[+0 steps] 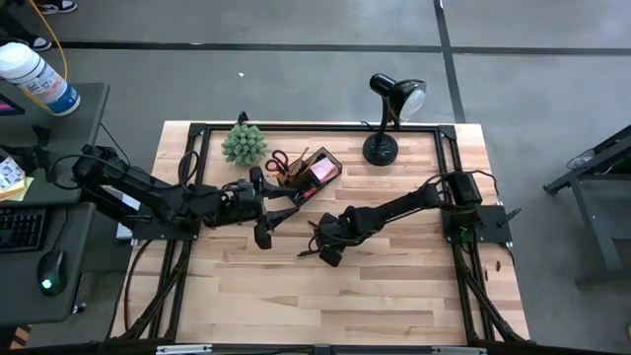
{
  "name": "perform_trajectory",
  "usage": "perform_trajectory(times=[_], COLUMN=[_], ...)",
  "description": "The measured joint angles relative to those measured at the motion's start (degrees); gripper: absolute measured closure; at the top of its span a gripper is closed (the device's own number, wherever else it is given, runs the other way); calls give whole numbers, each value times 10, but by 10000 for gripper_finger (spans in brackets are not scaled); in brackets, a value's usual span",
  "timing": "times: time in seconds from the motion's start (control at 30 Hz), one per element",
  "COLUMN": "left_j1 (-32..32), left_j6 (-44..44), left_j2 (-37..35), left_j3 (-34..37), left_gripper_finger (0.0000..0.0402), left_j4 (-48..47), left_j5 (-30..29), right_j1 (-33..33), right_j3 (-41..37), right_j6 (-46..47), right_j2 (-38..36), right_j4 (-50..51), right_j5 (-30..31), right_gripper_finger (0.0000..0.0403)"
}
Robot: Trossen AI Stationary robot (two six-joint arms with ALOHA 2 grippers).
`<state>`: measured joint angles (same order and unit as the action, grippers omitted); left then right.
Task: Pick and place office supplies into organizer
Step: Put the top black pen into the black desk organizer
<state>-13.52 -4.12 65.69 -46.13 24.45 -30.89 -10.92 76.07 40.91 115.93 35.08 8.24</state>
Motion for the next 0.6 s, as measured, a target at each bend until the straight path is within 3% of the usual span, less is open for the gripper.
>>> perform_trajectory(times=[0.27, 0.6], left_j1=[0, 0], left_j6=[0, 22], left_j2=[0, -10], left_j3=[0, 0], left_gripper_finger=[193, 193], left_j4=[0, 6], left_j5=[-2, -4], right_j1=[0, 0], right_j3=[1, 0], right_j6=[-9, -9], right_j2=[-1, -1], right_j4=[-9, -13], right_j5=[-18, -27], right_gripper_finger=[382, 377])
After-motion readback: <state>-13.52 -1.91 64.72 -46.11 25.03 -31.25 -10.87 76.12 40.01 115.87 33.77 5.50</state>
